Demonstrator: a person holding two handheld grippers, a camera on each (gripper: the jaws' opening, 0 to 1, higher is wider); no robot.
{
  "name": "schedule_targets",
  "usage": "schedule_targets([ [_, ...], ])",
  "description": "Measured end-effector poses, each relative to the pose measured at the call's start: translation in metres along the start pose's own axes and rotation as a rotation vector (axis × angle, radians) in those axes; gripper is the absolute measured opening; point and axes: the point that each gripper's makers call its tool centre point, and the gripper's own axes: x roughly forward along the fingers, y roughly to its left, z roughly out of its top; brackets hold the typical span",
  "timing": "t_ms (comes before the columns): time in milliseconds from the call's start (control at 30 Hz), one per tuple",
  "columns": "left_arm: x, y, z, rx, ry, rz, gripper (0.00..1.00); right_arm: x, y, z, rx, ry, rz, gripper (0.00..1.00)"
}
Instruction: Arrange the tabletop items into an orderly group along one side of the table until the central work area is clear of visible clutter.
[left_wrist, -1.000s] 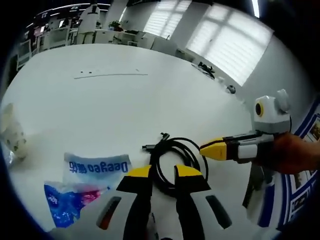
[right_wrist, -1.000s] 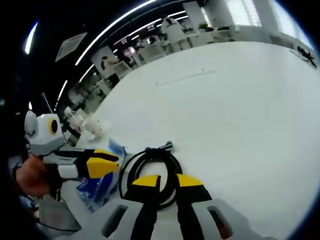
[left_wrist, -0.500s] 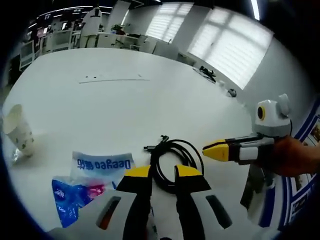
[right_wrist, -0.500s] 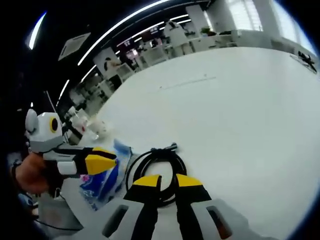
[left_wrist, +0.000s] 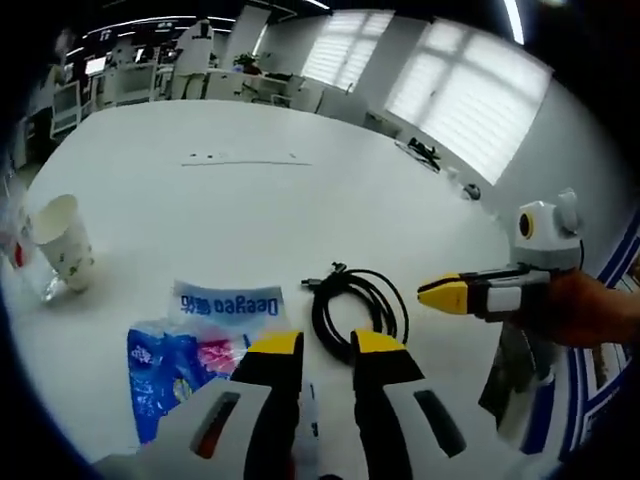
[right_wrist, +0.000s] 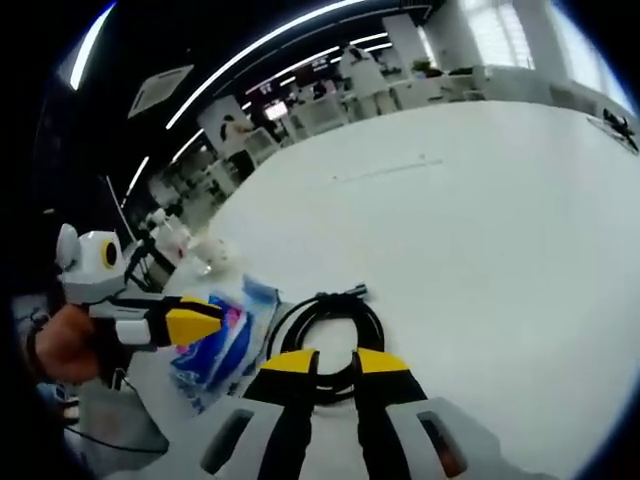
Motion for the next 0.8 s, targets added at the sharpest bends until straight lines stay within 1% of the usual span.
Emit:
schedule_targets([
  [33, -0.004, 0.004, -0.002, -0.012, -0.004, 0.022, 0.19, 0.001, 0.007, 0.001, 0.016, -0.006, 0.032, 0.14],
  [67, -0.006, 0.008, -0.004, -0.02, -0.008, 0.041, 0.19, 0.001, 0.009, 0.003, 0.011, -0.01, 0.039, 0.17],
  [133, -0.014, 0.016, -0.006, -0.055, -0.023, 0.086, 0.2, 0.003, 0.013, 0.005, -0.013, -0.008, 0.047, 0.2],
  [167, -0.02, 0.024, -0.008, -0.08, -0.034, 0.132, 0.2, 0.003, 0.018, 0.004, -0.026, -0.005, 0.055, 0.2],
  [200, -0.024, 0.03, -0.01, -0.098, -0.039, 0.164, 0.21, 0.003, 0.022, 0.004, -0.032, -0.005, 0.06, 0.2],
  [233, -0.026, 0.031, -0.011, -0.104, -0.042, 0.168, 0.21, 0.003, 0.023, 0.005, -0.033, -0.006, 0.062, 0.21],
  [267, -0.032, 0.035, -0.014, -0.136, -0.057, 0.184, 0.22, 0.007, 0.021, 0.009, -0.035, -0.005, 0.074, 0.21],
  [300, -0.037, 0.038, -0.017, -0.142, -0.059, 0.2, 0.23, 0.008, 0.023, 0.01, -0.035, -0.004, 0.08, 0.22],
  [400, -0.044, 0.041, -0.021, -0.158, -0.068, 0.212, 0.23, 0.008, 0.038, 0.007, -0.058, -0.001, 0.093, 0.21],
  [533, -0.051, 0.044, -0.025, -0.185, -0.075, 0.226, 0.23, 0.016, 0.041, 0.011, -0.072, 0.007, 0.109, 0.21],
  [633, -0.061, 0.045, -0.027, -0.221, -0.087, 0.243, 0.23, 0.019, 0.053, 0.007, -0.09, 0.019, 0.121, 0.23],
  [667, -0.064, 0.045, -0.027, -0.23, -0.089, 0.25, 0.23, 0.02, 0.057, 0.006, -0.095, 0.023, 0.125, 0.23],
  [733, -0.07, 0.047, -0.029, -0.245, -0.095, 0.268, 0.24, 0.025, 0.059, 0.007, -0.108, 0.038, 0.142, 0.26],
  [800, -0.076, 0.05, -0.032, -0.255, -0.097, 0.296, 0.27, 0.026, 0.065, 0.005, -0.131, 0.06, 0.161, 0.31],
])
